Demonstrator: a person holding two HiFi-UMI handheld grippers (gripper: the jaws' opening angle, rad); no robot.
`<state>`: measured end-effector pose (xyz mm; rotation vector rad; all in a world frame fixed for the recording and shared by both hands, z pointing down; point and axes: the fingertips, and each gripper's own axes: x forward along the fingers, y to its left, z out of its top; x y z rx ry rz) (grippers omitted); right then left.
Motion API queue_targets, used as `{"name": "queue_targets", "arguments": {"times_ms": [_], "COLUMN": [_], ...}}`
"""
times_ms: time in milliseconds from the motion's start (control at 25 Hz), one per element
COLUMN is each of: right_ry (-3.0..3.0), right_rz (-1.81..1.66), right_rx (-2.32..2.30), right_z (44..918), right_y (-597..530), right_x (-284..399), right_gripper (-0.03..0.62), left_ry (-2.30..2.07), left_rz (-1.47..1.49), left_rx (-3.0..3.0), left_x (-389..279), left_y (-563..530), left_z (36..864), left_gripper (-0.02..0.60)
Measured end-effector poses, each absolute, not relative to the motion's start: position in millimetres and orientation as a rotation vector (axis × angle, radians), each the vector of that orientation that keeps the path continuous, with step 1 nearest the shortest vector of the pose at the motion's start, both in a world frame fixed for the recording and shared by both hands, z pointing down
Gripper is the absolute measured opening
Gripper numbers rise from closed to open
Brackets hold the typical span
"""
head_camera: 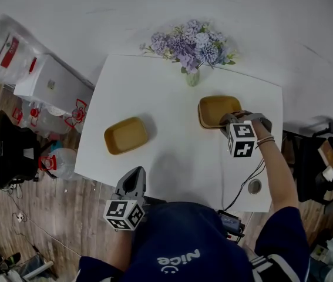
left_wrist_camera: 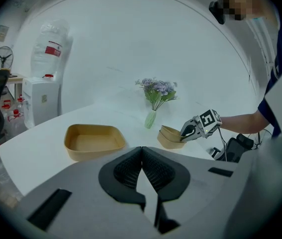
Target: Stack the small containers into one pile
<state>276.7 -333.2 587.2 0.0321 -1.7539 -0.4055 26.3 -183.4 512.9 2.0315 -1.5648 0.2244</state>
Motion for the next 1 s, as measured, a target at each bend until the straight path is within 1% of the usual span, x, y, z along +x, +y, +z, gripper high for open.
{"name": "queue_targets", "arguments": {"times_ms": [640,680,720,760,800,1000], "right_ry": [-1.811,-1.815,-1.818,-1.822,-1.826,-1.824], "right_rz": [-0.381,-0.376,-0.365,-0.351,-0.341,-0.33], "right_rx": [0.137,0.143,0.146,0.148,0.15,0.157], "right_z": [568.4,566.6,565.2,564.0,562.9,565.1], "right_y": [-330.4,-329.5,-328.1,-326.1,-323.9,-318.6], "right_x": [278.1,278.6,279.3,280.1,280.9,286.9], "right_gripper": [0.06,0.069,0.096,0.137,0.153,0.166], "left_ry": [-1.571,-1.571,-1.571,-1.57,-1.568,-1.56], "left_rz": [0.215,0.212,0.21,0.209,0.208,0.207], "left_rx": [2.042,2.044,2.047,2.05,2.052,2.062], "left_x": [36.0,36.6,37.4,38.3,39.4,44.8], "left_y": [-173.5,-172.9,-172.2,-171.4,-170.4,-168.6], "left_z": [509.8,509.3,508.7,508.2,507.9,507.9], "left_gripper": [0.02,0.02,0.02,0.02,0.02,0.02]}}
